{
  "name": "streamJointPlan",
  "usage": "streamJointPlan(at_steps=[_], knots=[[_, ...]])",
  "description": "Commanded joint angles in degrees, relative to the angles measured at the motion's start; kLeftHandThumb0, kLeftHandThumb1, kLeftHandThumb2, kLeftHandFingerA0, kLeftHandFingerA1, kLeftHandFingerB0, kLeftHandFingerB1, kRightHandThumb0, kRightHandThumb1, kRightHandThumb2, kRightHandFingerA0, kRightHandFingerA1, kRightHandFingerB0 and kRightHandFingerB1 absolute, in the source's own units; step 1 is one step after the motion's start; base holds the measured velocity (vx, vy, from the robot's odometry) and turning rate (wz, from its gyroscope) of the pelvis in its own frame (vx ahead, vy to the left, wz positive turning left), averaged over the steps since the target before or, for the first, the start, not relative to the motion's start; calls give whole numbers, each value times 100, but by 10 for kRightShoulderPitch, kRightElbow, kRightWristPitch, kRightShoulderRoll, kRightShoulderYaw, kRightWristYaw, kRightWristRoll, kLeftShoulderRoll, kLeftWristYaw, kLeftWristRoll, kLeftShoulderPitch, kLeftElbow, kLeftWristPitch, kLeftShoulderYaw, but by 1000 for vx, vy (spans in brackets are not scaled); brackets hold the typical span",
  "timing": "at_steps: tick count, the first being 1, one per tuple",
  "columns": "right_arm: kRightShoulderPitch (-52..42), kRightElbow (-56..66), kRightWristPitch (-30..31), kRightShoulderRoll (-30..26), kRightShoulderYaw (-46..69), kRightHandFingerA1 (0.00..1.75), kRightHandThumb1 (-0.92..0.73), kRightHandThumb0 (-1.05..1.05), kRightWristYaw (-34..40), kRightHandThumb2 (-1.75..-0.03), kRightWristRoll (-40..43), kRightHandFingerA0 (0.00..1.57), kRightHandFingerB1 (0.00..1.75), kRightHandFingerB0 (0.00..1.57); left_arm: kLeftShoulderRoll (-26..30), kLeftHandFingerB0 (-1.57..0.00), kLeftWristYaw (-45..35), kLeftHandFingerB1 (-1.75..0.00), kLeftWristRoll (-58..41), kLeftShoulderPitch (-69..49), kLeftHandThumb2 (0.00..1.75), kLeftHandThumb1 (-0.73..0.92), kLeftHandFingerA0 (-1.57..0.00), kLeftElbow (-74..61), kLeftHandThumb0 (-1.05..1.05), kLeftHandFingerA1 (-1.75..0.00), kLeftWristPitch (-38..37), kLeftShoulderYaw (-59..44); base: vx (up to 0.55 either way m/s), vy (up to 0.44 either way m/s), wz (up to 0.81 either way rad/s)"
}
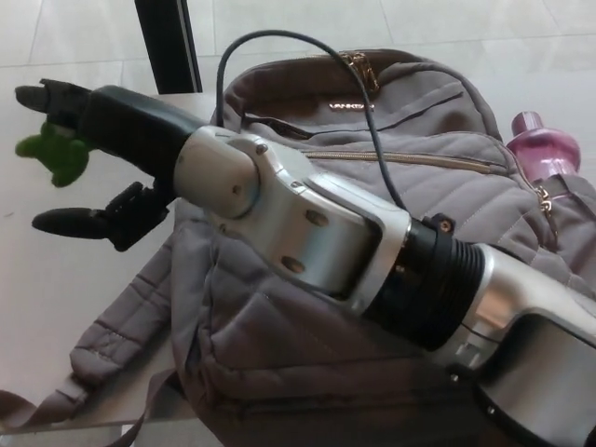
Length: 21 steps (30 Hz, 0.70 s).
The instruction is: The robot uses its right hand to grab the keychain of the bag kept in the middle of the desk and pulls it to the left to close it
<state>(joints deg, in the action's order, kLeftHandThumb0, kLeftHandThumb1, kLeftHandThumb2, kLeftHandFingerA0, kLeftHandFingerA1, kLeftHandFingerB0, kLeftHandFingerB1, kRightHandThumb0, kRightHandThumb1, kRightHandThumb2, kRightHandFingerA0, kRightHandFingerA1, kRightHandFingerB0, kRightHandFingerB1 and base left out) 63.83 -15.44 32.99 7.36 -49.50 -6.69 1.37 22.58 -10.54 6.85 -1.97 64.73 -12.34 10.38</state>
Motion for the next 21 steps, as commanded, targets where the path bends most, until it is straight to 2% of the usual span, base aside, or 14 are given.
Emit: streamJointPlan(at_steps=[1, 3, 6, 7, 8, 9, 10, 13, 14, 15, 16, 19, 20, 21], knots=[[27, 81, -15, -70, -16, 0, -51, -90, -127, -77, -49, 0, 15, 1, 16, -22, 11, -53, 13, -11, 121, 83, -46, -5, -53, -66, 29, -9, 0, 0, 0], [17, 100, -16, -90, -13, 15, -51, -92, -132, -96, -55, 0, 0, 10, 17, -22, 10, -53, 11, -11, 122, 83, -46, -3, -54, -67, 31, -12, 0, 0, 0], [17, 117, -5, -106, -11, 14, -51, -91, -145, -94, -58, 0, 2, 11, 17, -21, 6, -54, 7, -17, 121, 80, -42, 1, -50, -66, 20, -16, 0, 0, 0], [14, 128, -6, -118, -5, 15, -52, -94, -152, -96, -59, 0, 1, 0, 17, -31, 7, -51, 12, -15, 89, 92, -40, 6, -60, -58, 17, -14, 0, 0, 0], [11, 144, -11, -143, 8, 12, -53, -94, -162, -96, -58, 0, 0, 9, 18, -21, 7, -53, 17, -14, 123, 83, -44, 14, -57, -67, 10, -10, 0, 0, 0], [10, 150, -14, -152, 14, 12, -53, -94, -167, -96, -58, 0, 0, 9, 17, -21, 7, -53, 16, -16, 123, 83, -44, 15, -57, -67, 6, -11, 0, 0, 0], [6, 155, -19, -163, 26, 7, -55, -96, -170, -96, -56, 0, 1, 17, 18, -34, 4, -53, 13, -17, 89, 92, -43, 14, -62, -62, 6, -13, 0, 0, 0], [2, 178, -7, -207, 69, 10, -54, -94, -202, -96, -37, 0, 12, 6, 16, -34, 1, -52, 4, -20, 86, 92, -44, 13, -62, -62, 11, -24, 0, 0, 0], [0, 186, -7, -219, 79, 6, -65, -81, -209, -61, -34, 0, 30, 4, 17, -20, -1, -53, 3, -21, 122, 81, -44, 15, -56, -68, 10, -25, 0, 0, 0], [0, 209, 4, -248, 98, 11, -56, -91, -229, -92, -26, 0, 20, 4, 22, -18, -5, -52, 3, -24, 122, 80, -44, 11, -54, -68, 11, -28, 0, 0, 0], [-6, 224, 2, -272, 112, 13, -55, -89, -243, -91, -21, 0, 12, 13, 27, -28, -6, -50, 6, -26, 89, 92, -39, 8, -62, -59, 10, -27, 0, 0, 0], [-38, 264, 22, -315, 139, 30, -65, -105, -264, -95, -7, 6, 2, 0, 30, -31, -11, -50, 5, -31, 85, 92, -39, 4, -62, -59, 5, -30, 0, 0, 0], [-46, 269, 35, -315, 147, 29, -60, -97, -268, -94, 2, 5, 10, 0, 34, -19, -12, -53, 5, -30, 122, 80, -42, 2, -54, -67, 5, -31, 0, 0, 0], [-64, 274, 63, -307, 167, 9, -61, -101, -275, -90, 34, 0, 0, 0, 34, -19, -13, -53, 6, -30, 122, 81, -43, 0, -56, -67, 5, -31, 0, 0, 0]])
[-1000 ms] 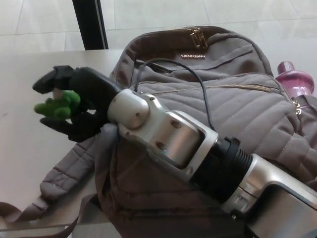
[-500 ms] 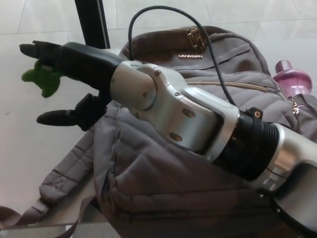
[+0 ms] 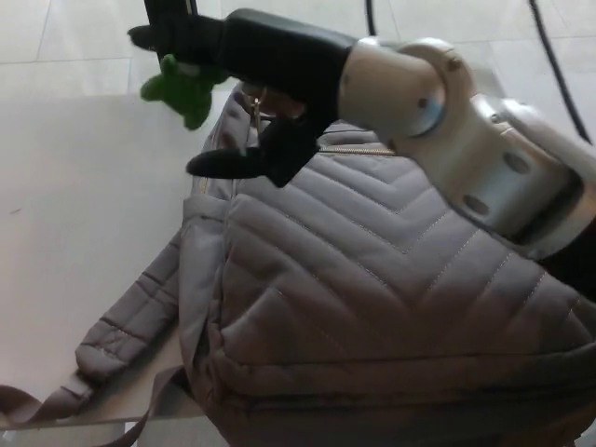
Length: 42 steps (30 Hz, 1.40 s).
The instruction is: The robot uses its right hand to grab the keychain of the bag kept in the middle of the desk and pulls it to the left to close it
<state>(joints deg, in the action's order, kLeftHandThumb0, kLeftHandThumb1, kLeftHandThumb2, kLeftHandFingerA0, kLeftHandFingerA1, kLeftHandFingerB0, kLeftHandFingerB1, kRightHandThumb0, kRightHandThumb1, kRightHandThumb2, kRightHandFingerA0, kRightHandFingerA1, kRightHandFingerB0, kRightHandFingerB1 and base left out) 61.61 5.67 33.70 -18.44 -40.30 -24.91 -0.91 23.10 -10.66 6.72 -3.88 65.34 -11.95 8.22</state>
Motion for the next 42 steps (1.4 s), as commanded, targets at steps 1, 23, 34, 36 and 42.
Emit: streamJointPlan(at_steps=[1, 23, 34, 36, 42], knots=[[-45, 65, 60, -48, 79, 9, -61, -101, -95, -90, 58, 0, 0, 0, 29, -19, -12, -53, 8, -11, 122, 81, -43, -7, -56, -67, 2, -10, 0, 0, 0], [156, -3, 294, 202, -12, 53, -83, -83, -157, -65, 108, 9, 4, 0, 29, -18, -5, -52, 23, 15, 123, 82, -45, 0, -58, -68, 19, 5, 0, 0, 0], [149, 87, 305, 73, 137, 32, -77, -99, -220, -108, 177, 6, 3, 0, 23, -30, -8, -53, 18, 3, 93, 92, -41, -6, -67, -64, 10, 5, 0, 0, 1], [137, 100, 301, 22, 186, 38, -87, -82, -229, -68, 185, 5, 0, 0, 19, -28, -7, -51, 16, 1, 93, 92, -37, -2, -64, -61, 7, 2, 0, 0, 0], [29, 125, 297, -148, 450, 39, -63, -71, -225, -99, 208, 2, 29, 2, 10, -27, -11, -51, 0, -15, 92, 92, -36, -3, -64, -60, 8, -11, 0, 0, 0]])
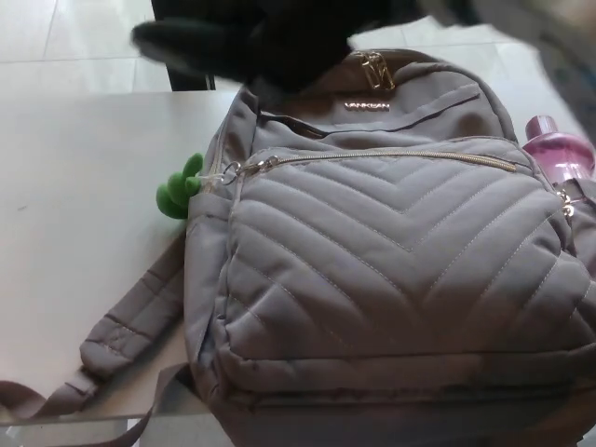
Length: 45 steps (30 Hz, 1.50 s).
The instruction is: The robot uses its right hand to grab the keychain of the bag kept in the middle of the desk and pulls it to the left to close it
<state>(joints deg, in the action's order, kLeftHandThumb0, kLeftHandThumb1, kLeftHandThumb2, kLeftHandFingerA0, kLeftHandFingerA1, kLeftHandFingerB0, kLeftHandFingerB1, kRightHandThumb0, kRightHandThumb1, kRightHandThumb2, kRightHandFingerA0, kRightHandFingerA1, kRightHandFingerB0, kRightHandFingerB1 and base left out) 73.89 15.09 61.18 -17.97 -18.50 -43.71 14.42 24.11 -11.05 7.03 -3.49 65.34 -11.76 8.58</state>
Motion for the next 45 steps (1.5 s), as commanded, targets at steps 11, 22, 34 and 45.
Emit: streamJointPlan(at_steps=[11, 22, 34, 45], knots=[[-296, 45, -8, -236, 491, 42, -61, -69, -33, -94, 47, 5, 28, 6, 17, -31, -21, -49, -28, -38, 91, 92, -42, 12, -66, -59, -16, -44, 0, 0, 0], [-296, 104, 26, -214, 469, 42, -61, -69, 4, -94, 76, 5, 28, 6, 29, -31, -37, -49, -30, -65, 91, 92, -42, 29, -66, -59, -37, -70, 0, 0, 0], [-303, 131, 45, -218, 459, 42, -61, -69, 41, -94, 116, 5, 28, 6, 25, -31, -47, -49, -17, -74, 91, 92, -42, 45, -66, -59, -51, -91, 0, 0, 0], [-315, 138, 47, -228, 458, 42, -61, -69, 64, -94, 150, 5, 28, 6, 24, -31, -47, -49, -15, -88, 91, 92, -42, 49, -66, -59, -59, -95, 0, 0, 0]])
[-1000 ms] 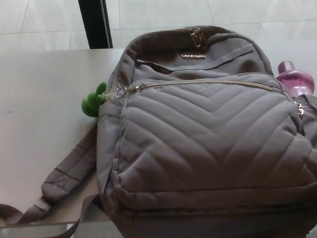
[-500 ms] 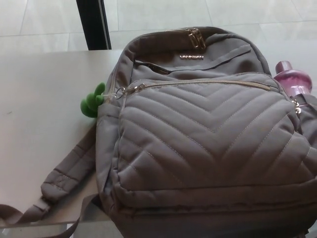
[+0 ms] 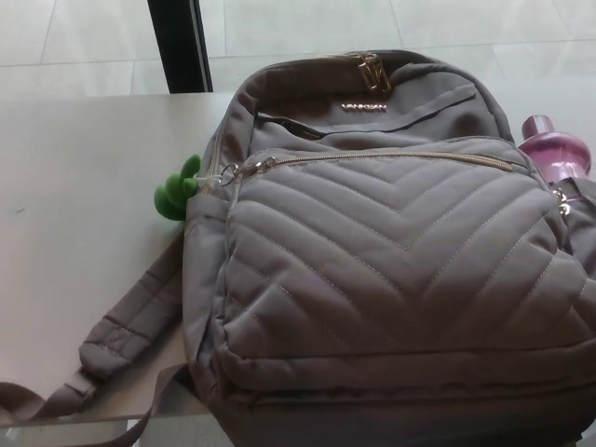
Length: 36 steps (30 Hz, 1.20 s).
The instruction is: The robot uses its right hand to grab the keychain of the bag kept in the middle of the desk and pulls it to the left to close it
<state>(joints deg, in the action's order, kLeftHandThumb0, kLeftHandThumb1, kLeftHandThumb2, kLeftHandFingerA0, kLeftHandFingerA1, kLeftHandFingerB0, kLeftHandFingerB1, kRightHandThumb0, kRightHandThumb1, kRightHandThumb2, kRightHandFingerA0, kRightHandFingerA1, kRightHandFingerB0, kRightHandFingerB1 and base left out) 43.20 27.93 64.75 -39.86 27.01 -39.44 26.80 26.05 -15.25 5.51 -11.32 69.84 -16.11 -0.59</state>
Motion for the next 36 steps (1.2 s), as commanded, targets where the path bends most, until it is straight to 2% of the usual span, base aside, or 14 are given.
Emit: streamJointPlan(at_steps=[1, 21, 32, 36], knots=[[-9, 9, 11, -10, 2, 42, -61, -69, 23, -94, 29, 5, 28, 6, 5, -31, -5, -49, 0, -10, 91, 92, -42, 4, -66, -59, -16, -4, 0, 0, 0], [14, 8, 15, -32, -16, 42, -61, -69, 65, -94, 67, 5, 28, 6, -1, -31, -11, -49, 0, 7, 91, 92, -42, 11, -66, -59, -15, -5, 0, 0, 0], [43, -34, -27, -46, -17, 42, -61, -69, 77, -94, 63, 5, 28, 6, 12, -31, -16, -49, 3, 89, 91, 92, -42, 10, -66, -59, 8, -5, 0, 0, 0], [91, -64, -48, -43, -48, 42, -61, -69, 86, -94, 53, 5, 28, 6, 15, -31, -19, -49, -4, 124, 91, 92, -42, 14, -66, -59, 16, -13, 0, 0, 0]])
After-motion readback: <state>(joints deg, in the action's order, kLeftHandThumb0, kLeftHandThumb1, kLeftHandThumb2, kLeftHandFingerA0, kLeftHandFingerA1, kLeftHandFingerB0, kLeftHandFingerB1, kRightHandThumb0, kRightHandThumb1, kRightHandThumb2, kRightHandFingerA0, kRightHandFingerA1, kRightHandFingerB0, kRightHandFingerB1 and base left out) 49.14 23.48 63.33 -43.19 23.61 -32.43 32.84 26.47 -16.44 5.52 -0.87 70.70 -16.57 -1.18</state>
